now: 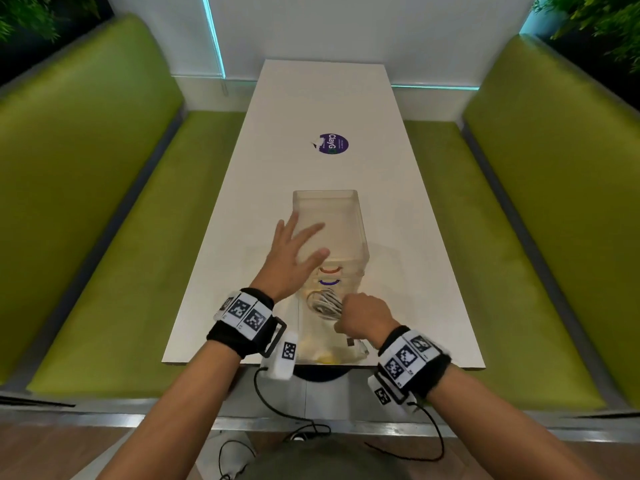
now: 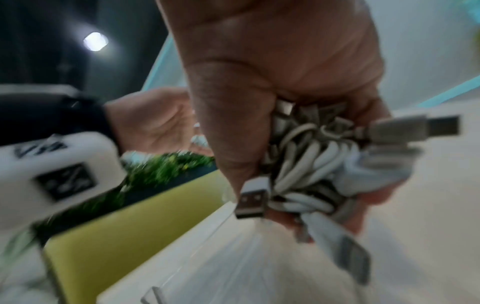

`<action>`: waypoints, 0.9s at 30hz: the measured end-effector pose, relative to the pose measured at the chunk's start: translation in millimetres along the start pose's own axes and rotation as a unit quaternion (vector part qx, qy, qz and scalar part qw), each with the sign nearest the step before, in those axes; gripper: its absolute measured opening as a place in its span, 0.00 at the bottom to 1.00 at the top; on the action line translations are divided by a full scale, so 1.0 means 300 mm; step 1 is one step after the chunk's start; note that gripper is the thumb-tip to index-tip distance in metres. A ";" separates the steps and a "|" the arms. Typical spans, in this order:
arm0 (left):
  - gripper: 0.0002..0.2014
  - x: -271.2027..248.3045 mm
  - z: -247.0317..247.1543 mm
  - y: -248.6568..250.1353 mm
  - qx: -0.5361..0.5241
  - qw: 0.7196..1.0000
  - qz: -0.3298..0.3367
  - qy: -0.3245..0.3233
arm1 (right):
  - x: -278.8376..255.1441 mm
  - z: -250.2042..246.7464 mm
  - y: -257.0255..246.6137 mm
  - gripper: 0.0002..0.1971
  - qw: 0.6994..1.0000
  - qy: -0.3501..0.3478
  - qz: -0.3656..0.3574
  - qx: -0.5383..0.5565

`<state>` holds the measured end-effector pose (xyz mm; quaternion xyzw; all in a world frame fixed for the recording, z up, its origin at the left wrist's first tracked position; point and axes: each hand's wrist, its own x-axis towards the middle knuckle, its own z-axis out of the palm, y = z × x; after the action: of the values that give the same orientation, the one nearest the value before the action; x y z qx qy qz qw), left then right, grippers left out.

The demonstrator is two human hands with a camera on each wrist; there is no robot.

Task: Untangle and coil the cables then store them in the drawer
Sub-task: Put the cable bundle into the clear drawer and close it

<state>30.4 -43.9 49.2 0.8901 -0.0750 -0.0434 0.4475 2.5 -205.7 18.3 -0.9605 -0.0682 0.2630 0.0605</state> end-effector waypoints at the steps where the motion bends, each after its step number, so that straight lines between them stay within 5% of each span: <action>1: 0.26 0.008 0.008 -0.017 0.033 0.999 -0.001 -0.029 | 0.008 0.008 -0.020 0.11 0.999 0.010 -0.002 -0.037; 6: 0.22 0.021 0.034 -0.057 0.063 0.998 0.018 -0.011 | 0.066 0.070 -0.112 0.12 0.991 0.022 0.048 -0.124; 13: 0.22 0.032 0.023 -0.044 0.099 0.995 0.015 -0.014 | 0.102 0.112 -0.124 0.14 0.995 0.082 0.062 0.016; 17: 0.22 0.032 0.021 -0.045 0.101 0.995 0.012 -0.012 | 0.093 0.093 -0.091 0.51 0.980 -0.034 0.078 0.180; 19: 0.22 0.030 0.022 -0.044 0.099 0.995 0.012 -0.013 | 0.055 0.085 -0.059 0.59 0.976 -0.037 0.039 0.213; 23: 0.22 0.028 0.023 -0.044 0.096 0.995 0.015 -0.013 | -0.023 0.151 -0.020 0.44 0.988 0.063 -0.086 0.115; 25: 0.22 0.028 0.024 -0.043 0.094 0.995 0.011 -0.014 | -0.044 0.206 -0.011 0.47 0.990 0.086 -0.092 0.061; 27: 0.22 0.029 0.024 -0.042 0.093 0.995 0.009 -0.016 | -0.044 0.245 -0.013 0.40 0.989 0.125 -0.077 0.017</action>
<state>39.2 -43.6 34.9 0.9264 -0.0942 -0.0463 0.3615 -46.9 -198.0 -37.4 -0.9766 -0.1288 0.1364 0.1051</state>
